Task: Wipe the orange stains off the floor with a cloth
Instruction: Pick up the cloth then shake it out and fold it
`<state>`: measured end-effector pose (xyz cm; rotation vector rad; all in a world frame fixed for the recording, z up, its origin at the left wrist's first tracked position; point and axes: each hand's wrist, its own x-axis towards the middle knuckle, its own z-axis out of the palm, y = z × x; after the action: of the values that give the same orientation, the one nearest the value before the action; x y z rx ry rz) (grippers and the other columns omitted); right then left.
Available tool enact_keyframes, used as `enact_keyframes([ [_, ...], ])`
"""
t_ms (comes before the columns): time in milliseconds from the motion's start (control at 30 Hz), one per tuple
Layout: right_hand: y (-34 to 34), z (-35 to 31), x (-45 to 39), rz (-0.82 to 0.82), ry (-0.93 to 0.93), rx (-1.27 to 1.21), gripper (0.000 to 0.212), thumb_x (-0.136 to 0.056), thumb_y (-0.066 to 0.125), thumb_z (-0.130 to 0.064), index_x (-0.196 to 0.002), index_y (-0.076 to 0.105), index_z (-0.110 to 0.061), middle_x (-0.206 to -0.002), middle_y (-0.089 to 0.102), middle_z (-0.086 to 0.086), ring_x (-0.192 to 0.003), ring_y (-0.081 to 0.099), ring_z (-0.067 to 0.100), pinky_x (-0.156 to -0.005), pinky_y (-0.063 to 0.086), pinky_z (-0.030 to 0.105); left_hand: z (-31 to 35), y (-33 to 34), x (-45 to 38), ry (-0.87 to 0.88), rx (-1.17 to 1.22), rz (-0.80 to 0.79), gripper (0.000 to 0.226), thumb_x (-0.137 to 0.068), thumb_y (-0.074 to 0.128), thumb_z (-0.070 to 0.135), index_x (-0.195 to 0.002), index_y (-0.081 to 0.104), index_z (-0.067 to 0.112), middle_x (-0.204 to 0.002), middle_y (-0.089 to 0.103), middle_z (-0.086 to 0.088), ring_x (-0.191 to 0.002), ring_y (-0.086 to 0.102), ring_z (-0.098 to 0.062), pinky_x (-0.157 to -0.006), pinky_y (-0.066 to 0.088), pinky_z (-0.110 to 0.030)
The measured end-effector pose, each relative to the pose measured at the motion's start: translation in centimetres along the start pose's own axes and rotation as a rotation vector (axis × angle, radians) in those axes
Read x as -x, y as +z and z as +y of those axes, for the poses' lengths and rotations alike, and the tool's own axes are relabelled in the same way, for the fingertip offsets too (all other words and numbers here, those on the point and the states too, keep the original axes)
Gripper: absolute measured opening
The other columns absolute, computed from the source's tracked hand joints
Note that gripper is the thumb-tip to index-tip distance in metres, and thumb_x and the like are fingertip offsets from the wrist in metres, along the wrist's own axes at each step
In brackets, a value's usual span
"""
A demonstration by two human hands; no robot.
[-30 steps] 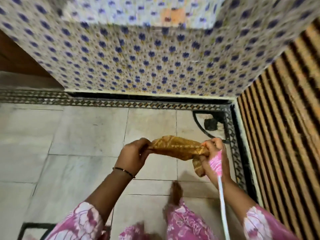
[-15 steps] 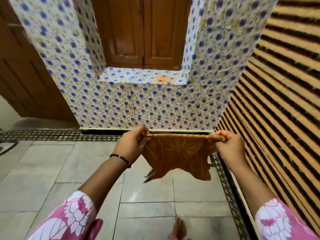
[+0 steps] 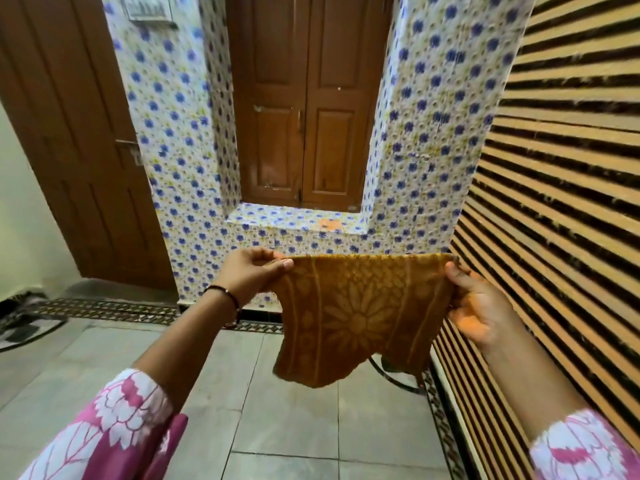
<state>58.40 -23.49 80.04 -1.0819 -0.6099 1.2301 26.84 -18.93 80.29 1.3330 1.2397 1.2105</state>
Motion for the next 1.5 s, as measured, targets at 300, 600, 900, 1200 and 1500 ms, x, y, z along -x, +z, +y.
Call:
enact_keyframes([
  [300,-3.7,-3.5,6.0,-0.047,0.051,0.025,0.020,-0.086,0.061,-0.021,-0.097,0.063,-0.004,-0.099,0.067,0.016,-0.096,0.062,0.027,-0.078,0.049,0.039,2.3,1.3,6.1,0.024,0.316,-0.074,0.012,-0.085,0.059,0.012,-0.095,0.066,0.014,-0.078,0.069,-0.002,-0.069,0.067,-0.012,-0.066,0.059,-0.028],
  [600,-3.4,-5.1,7.4,-0.086,0.062,0.084,0.008,-0.084,0.061,-0.008,-0.091,0.062,-0.005,-0.089,0.064,0.014,-0.086,0.062,0.026,-0.074,0.051,0.037,4.8,1.5,6.0,0.010,0.099,0.143,0.010,-0.077,0.074,0.013,-0.081,0.065,0.010,-0.077,0.070,-0.009,-0.059,0.068,-0.010,-0.058,0.059,-0.028],
  [900,5.1,-2.3,7.9,-0.199,-0.068,0.082,0.009,-0.083,0.064,0.001,-0.091,0.064,-0.004,-0.083,0.068,0.014,-0.076,0.068,0.028,-0.068,0.058,0.042,6.9,6.6,6.5,-0.024,0.387,0.024,0.004,-0.084,0.067,0.007,-0.086,0.064,0.005,-0.067,0.070,-0.010,-0.054,0.068,-0.017,-0.049,0.055,-0.025],
  [1200,10.3,-1.1,9.3,-0.138,-0.398,0.354,0.009,-0.079,0.071,0.001,-0.084,0.068,-0.005,-0.078,0.073,0.012,-0.069,0.072,0.024,-0.061,0.057,0.031,8.2,6.8,6.7,0.103,0.321,-0.184,0.013,-0.089,0.060,0.006,-0.102,0.062,0.007,-0.088,0.070,-0.013,-0.065,0.069,-0.012,-0.056,0.055,-0.021],
  [1500,11.8,-0.4,9.1,-0.077,-0.428,0.465,0.025,-0.087,0.060,0.003,-0.096,0.069,-0.018,-0.092,0.073,0.003,-0.085,0.070,0.014,-0.078,0.057,0.030,8.1,6.3,5.7,0.173,0.229,-0.254,0.024,-0.087,0.063,0.003,-0.111,0.061,0.006,-0.096,0.071,-0.015,-0.085,0.069,-0.022,-0.079,0.058,-0.032],
])
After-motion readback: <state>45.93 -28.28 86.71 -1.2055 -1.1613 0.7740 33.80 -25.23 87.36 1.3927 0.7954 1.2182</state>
